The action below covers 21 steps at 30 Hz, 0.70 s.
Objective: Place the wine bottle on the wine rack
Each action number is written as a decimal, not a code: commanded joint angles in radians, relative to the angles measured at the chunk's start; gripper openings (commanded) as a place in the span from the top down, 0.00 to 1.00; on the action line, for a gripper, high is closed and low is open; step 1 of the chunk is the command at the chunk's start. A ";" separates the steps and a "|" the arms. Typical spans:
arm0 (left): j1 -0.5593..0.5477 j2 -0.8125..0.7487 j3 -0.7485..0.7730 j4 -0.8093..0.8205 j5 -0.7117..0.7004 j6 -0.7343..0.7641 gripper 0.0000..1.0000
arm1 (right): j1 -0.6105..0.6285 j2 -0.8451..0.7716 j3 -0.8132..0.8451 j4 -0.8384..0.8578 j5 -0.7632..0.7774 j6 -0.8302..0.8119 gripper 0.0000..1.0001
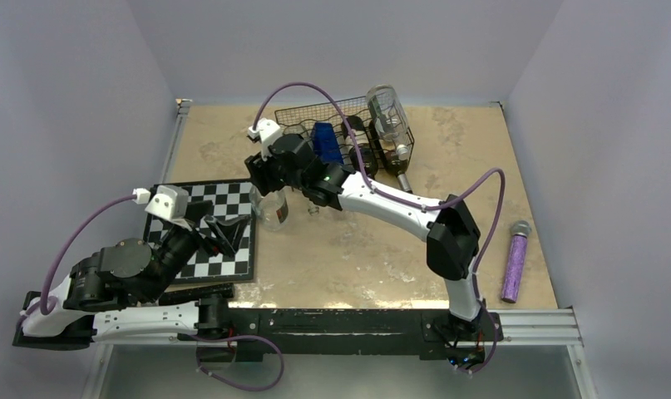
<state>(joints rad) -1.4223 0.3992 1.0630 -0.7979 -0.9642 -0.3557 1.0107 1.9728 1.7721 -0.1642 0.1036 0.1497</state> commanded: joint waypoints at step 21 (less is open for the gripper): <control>0.003 0.049 0.018 0.005 0.051 -0.006 0.01 | -0.002 0.038 0.081 -0.096 -0.015 -0.016 0.68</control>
<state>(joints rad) -1.4223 0.4362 1.0630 -0.8021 -0.9291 -0.3557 1.0161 2.0186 1.8080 -0.2279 0.0910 0.1284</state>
